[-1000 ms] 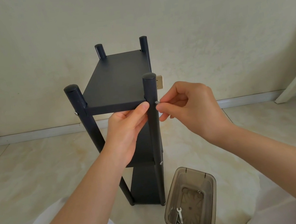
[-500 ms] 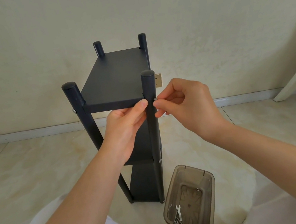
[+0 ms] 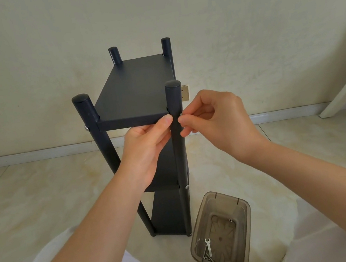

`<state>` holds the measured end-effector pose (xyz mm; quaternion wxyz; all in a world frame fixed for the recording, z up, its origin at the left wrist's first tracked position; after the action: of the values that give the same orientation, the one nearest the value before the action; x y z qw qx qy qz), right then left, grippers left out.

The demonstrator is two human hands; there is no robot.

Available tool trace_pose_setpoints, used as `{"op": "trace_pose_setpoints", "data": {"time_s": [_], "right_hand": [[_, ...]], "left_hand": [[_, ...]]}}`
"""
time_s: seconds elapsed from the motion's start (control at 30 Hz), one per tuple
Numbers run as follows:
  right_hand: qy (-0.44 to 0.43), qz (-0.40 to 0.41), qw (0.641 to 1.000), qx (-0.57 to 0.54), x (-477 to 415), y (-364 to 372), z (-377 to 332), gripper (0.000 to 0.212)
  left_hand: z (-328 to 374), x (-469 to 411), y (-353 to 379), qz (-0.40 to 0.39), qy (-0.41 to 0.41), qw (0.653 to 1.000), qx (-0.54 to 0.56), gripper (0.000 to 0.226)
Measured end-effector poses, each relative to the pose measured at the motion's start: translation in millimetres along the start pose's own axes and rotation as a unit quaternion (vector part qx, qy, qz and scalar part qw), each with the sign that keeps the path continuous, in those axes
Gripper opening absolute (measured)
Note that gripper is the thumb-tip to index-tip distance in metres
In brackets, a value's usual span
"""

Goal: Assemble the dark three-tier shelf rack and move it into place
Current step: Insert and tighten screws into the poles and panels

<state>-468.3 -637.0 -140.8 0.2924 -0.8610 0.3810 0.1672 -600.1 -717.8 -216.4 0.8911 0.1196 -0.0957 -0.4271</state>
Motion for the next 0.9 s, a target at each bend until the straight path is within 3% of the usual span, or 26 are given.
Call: {"op": "trace_pose_setpoints", "data": {"time_s": [0.33,0.67,0.9], "right_hand": [[0.032,0.003,0.999,-0.027,-0.7,3.2,2.5,0.012],[0.036,0.002,0.999,0.007,-2.5,2.1,2.1,0.019],[0.055,-0.062,0.996,-0.025,-3.9,4.1,6.8,0.015]], "left_hand": [[2.4,1.7,4.8,-0.038,0.016,0.999,0.017,0.026],[-0.3,1.1,3.8,-0.022,0.013,0.999,0.026,0.030],[-3.2,-1.2,1.7,-0.017,-0.003,0.999,0.031,0.023]]}}
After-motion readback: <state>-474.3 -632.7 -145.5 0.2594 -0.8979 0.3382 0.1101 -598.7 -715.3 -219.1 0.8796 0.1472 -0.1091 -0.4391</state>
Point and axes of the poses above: each hand's wrist, its own x-axis away from the middle knuckle, its own y-axis out of the palm, z = x × y, the point moved 10 cm from there along -x, towards the middle knuckle, and after that the axes turned 6 degrees about -y, right-handed, at the moved point
